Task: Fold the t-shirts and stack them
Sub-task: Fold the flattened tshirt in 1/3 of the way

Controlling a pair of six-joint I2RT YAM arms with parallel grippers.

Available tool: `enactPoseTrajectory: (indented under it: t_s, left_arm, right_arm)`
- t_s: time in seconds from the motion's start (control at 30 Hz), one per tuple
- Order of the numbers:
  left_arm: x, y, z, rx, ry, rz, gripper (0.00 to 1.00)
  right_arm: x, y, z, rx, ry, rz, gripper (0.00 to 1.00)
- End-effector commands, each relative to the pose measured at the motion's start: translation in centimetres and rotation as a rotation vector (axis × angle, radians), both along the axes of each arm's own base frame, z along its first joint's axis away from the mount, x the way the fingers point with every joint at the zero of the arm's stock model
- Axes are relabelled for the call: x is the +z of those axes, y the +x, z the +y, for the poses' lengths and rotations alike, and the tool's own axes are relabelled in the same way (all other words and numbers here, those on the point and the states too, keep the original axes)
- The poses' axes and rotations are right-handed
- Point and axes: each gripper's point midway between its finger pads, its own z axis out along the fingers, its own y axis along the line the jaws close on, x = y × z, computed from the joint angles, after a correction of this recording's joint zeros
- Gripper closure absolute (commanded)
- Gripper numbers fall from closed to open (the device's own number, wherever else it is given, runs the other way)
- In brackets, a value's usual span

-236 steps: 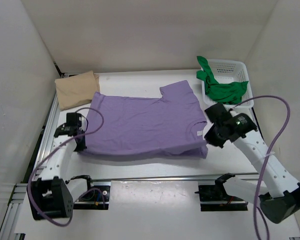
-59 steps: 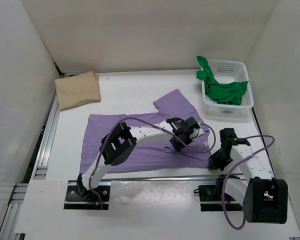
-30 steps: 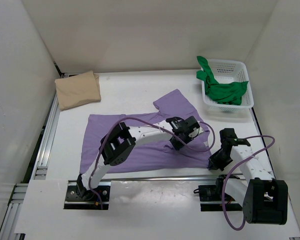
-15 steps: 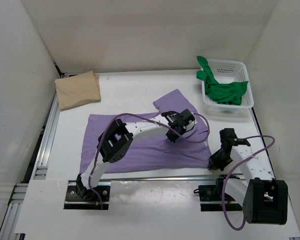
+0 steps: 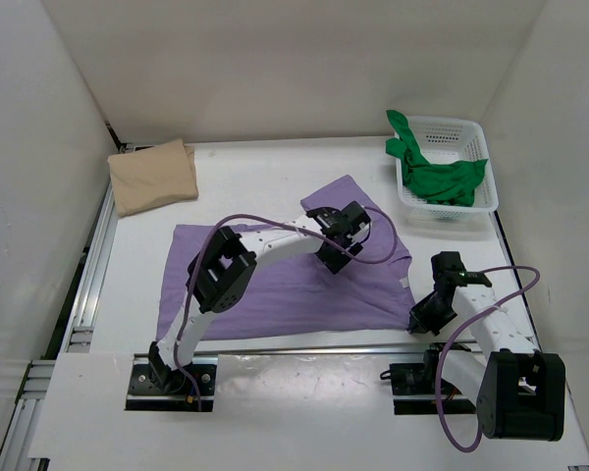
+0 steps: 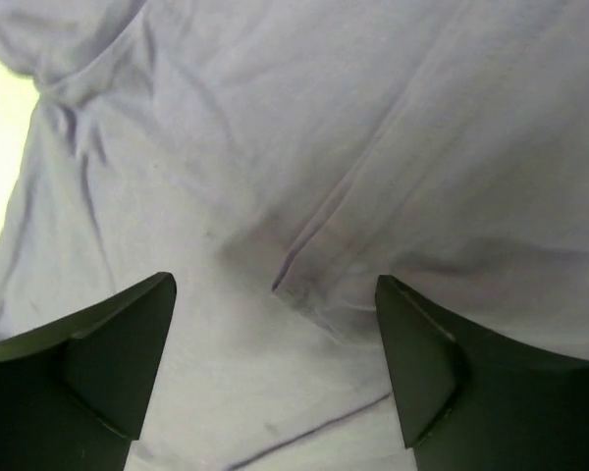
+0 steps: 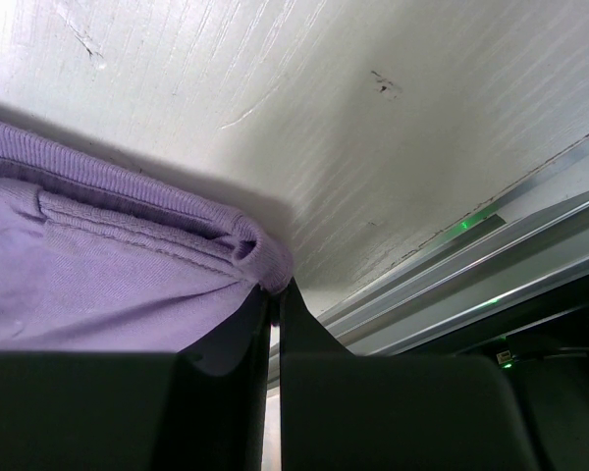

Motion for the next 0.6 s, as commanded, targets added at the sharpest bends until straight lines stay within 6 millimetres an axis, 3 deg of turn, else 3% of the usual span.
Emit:
enactPoseTrajectory:
  t_s: [0.0, 0.1, 0.13, 0.2, 0.23, 0.27, 0.3, 0.33, 0.37, 0.43, 0.47, 0.57]
  left_arm:
    - [4.8, 1.1, 1.2, 0.042, -0.042, -0.081, 0.05]
    - [6.4, 1.4, 5.7, 0.104, -0.042, -0.057, 0.0]
    - [7.5, 1.3, 9.4, 0.16, -0.038, -0.041, 0.0]
    - [7.7, 0.4, 13.9, 0.224, -0.036, 0.005, 0.0]
    - [9.5, 0.4, 18.2, 0.314, -0.061, -0.007, 0.0]
    - [7.0, -2.1, 21.9, 0.363, -0.004, 0.07, 0.01]
    - [6.4, -3.4, 24.5, 0.416, 0.009, 0.1, 0.01]
    - [7.0, -4.7, 27.1, 0.472, -0.007, 0.084, 0.01]
    - [4.2, -7.6, 31.5, 0.582, 0.046, 0.16, 0.01]
    - [3.6, -10.4, 36.3, 0.731, 0.067, 0.138, 0.01]
    - [1.5, -13.7, 37.6, 0.762, 0.109, 0.207, 0.01]
    - [0.4, -17.0, 40.6, 0.887, 0.139, 0.2, 0.0]
  right_arm:
    - [-1.4, -1.4, -1.0, -0.02, -0.057, 0.048, 1.0]
    - [-1.4, -1.4, -1.0, -0.011, -0.057, 0.048, 1.0]
    - [-1.2, -1.1, -1.0, -0.011, -0.057, 0.038, 1.0]
    - [-1.1, -0.9, -0.8, -0.011, -0.048, 0.029, 1.0]
    - [-0.9, -0.6, -0.9, -0.002, -0.048, 0.02, 1.0]
    - [-0.9, -0.6, -0.9, -0.002, -0.048, 0.02, 1.0]
    - [-0.8, -0.4, -0.8, -0.002, -0.048, 0.022, 1.0]
    - [-0.8, -0.4, -0.7, 0.008, -0.04, 0.022, 1.0]
    - [-0.9, -0.5, -0.7, 0.008, -0.04, 0.034, 1.0]
    - [-0.8, -0.1, -0.6, -0.001, -0.029, 0.027, 1.0]
    - [-0.8, -0.1, -0.6, 0.008, -0.029, 0.027, 1.0]
    - [-0.4, 0.5, -0.6, 0.008, -0.029, 0.016, 1.0]
